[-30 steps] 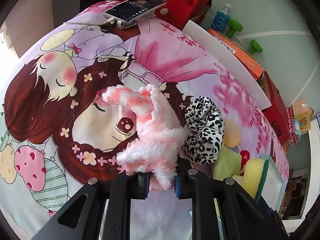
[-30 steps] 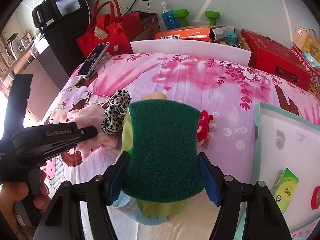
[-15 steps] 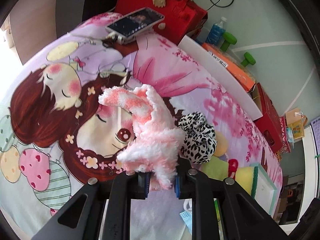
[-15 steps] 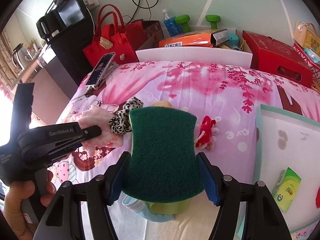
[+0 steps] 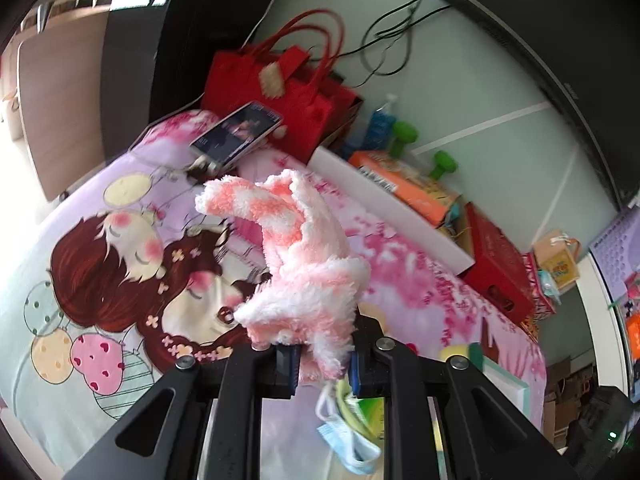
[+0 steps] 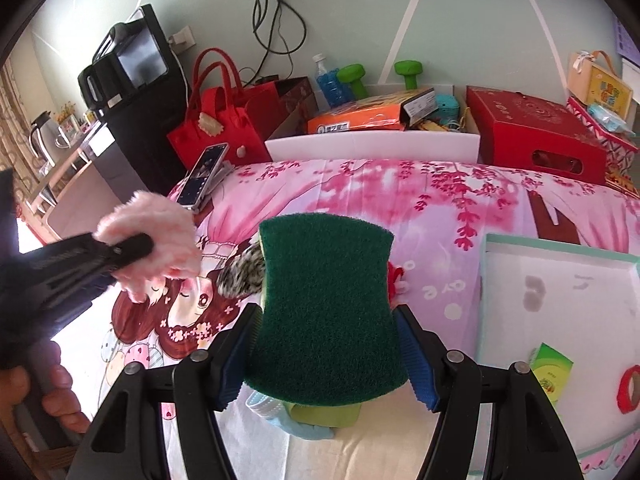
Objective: Organize soft objects
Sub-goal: 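Carry towel and sponge into the white tray and open both grippers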
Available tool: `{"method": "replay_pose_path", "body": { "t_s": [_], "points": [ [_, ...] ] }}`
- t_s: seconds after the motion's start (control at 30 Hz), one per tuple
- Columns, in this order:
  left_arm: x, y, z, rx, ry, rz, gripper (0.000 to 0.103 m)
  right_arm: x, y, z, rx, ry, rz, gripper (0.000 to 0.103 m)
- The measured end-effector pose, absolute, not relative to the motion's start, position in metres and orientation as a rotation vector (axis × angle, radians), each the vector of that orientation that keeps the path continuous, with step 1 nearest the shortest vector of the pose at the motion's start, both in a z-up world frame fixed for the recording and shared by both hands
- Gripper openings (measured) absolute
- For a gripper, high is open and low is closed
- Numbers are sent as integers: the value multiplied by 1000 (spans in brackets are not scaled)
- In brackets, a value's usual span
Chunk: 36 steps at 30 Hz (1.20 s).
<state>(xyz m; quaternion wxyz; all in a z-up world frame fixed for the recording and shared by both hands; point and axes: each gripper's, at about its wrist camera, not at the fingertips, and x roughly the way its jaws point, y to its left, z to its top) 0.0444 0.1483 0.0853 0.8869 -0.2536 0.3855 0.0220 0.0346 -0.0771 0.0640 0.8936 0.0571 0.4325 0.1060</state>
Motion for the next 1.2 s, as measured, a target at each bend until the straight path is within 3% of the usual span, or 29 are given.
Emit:
{"method": "replay_pose_path", "body": {
  "t_s": [0.57,1.2],
  "points": [
    [54,37,96,-363,829,-205,19,38,-175,49,220,942,-43,69],
    [63,-132,50,-84,891,-577,19,12,-329,23,376,982,-418,69]
  ]
}}
